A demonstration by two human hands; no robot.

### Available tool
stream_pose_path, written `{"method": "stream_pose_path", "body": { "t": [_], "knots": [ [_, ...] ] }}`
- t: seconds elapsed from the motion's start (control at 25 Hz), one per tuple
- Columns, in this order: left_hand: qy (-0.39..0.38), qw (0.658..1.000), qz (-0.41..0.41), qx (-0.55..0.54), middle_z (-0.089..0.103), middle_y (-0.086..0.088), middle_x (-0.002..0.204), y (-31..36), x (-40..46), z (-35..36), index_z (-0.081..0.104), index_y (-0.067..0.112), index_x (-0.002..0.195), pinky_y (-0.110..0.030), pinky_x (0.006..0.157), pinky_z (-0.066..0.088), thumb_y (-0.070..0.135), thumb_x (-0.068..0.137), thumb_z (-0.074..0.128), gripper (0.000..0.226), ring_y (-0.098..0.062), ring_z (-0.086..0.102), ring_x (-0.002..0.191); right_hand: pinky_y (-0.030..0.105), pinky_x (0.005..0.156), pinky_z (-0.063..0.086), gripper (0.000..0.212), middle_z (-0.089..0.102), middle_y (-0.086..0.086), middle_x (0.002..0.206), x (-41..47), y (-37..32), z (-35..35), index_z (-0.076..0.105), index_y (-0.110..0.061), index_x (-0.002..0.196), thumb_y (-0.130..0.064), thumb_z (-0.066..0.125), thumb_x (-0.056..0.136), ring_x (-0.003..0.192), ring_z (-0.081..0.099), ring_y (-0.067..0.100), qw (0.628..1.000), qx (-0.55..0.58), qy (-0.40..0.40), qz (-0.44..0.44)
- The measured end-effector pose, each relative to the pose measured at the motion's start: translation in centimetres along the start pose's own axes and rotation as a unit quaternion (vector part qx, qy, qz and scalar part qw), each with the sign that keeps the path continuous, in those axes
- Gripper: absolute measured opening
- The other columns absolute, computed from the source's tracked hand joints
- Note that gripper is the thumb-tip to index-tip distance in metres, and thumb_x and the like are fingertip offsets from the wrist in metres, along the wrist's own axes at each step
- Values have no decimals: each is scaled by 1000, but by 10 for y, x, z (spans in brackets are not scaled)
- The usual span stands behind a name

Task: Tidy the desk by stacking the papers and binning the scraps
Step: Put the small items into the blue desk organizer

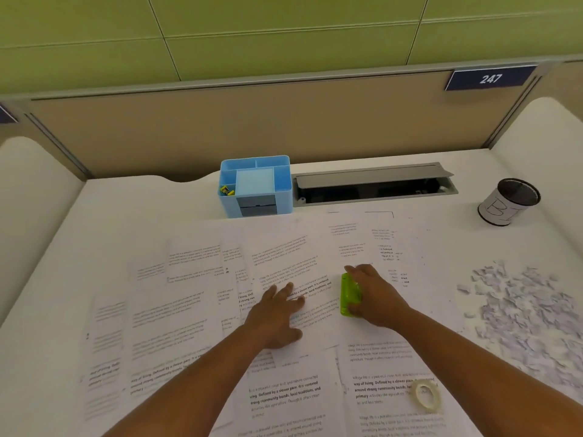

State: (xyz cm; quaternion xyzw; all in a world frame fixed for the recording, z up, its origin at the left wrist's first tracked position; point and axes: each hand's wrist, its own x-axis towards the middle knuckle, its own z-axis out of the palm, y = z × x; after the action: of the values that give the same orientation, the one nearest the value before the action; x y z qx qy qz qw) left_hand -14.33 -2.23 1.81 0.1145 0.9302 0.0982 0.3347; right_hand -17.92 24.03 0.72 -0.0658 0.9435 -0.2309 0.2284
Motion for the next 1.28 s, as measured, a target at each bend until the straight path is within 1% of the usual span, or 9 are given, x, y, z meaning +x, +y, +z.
{"method": "stream_pose_path", "body": {
  "t": [0.16, 0.28, 0.36, 0.44, 0.56, 0.72, 0.96, 1.12, 1.28],
  "knots": [
    [-12, 999, 3, -40, -4, 9, 170, -2, 0, -7, 20, 38, 160, -51, 124, 18, 56, 92, 62, 82, -24, -6, 156, 35, 88, 56, 91, 27, -5, 144, 2, -5, -5, 43, -25, 145, -44, 88, 68, 110, 57, 25, 1000, -6, 1, -8],
    [52, 981, 6, -188, 28, 8, 163, 6, 0, -24, 36, 32, 154, -38, 119, 31, 65, 88, 62, 79, -18, 28, 149, 32, 86, 57, 85, 32, -7, 134, 6, -23, -13, 51, -27, 136, -41, 92, 63, 105, 57, 20, 998, 52, 31, -35],
    [94, 933, 14, -347, 46, 10, 152, 19, 0, -44, 45, 30, 149, -33, 112, 40, 72, 84, 59, 79, -13, 48, 136, 26, 80, 57, 84, 34, -10, 132, 11, -46, -22, 54, -27, 135, -39, 93, 62, 96, 59, 12, 990, 103, 60, -78],
    [100, 859, 39, -500, 62, 8, 138, 27, 1, -68, 54, 33, 140, -42, 107, 50, 74, 80, 62, 73, -14, 61, 123, 21, 74, 58, 78, 35, -11, 134, 15, -74, -34, 55, -27, 134, -34, 92, 65, 86, 60, 8, 980, 136, 77, -126],
    [141, 793, 65, -588, 76, 2, 110, 19, 12, -100, 61, 30, 125, -47, 92, 60, 51, 82, 79, 51, -20, 73, 102, 18, 77, 57, 73, 30, -16, 136, 26, -111, -55, 53, -30, 135, -28, 91, 72, 87, 62, 8, 971, 138, 97, -168],
    [203, 807, 68, -550, 76, 4, 102, -5, 29, -133, 66, 28, 118, -40, 80, 64, 22, 86, 79, 36, -19, 74, 93, 15, 78, 57, 76, 33, -19, 138, 49, -137, -79, 48, -36, 141, -29, 87, 77, 88, 63, 10, 971, 122, 79, -190],
    [62, 867, 139, -475, 68, 10, 123, -51, 52, -180, 60, 41, 133, -30, 93, 57, 37, 92, 70, 42, -14, 65, 115, 12, 73, 45, 54, 54, -25, 115, 91, -145, -116, 51, -44, 138, -28, 72, 92, 95, 58, 2, 979, 104, 25, -175],
    [86, 844, 152, -507, 68, 6, 124, -64, 68, -198, 62, 29, 135, -26, 86, 57, 28, 95, 66, 40, -17, 64, 116, 19, 71, 56, 25, 69, -11, 93, 112, -147, -127, 68, -29, 114, -19, 72, 91, 83, 67, 5, 955, 264, 2, -137],
    [96, 814, 161, -549, 69, -1, 124, -73, 84, -208, 64, 25, 131, -29, 86, 56, 33, 88, 67, 44, -21, 65, 116, 24, 70, 59, 23, 71, 14, 97, 126, -152, -134, 72, -21, 108, -6, 71, 90, 79, 72, 18, 923, 366, -8, -118]
  ]
}}
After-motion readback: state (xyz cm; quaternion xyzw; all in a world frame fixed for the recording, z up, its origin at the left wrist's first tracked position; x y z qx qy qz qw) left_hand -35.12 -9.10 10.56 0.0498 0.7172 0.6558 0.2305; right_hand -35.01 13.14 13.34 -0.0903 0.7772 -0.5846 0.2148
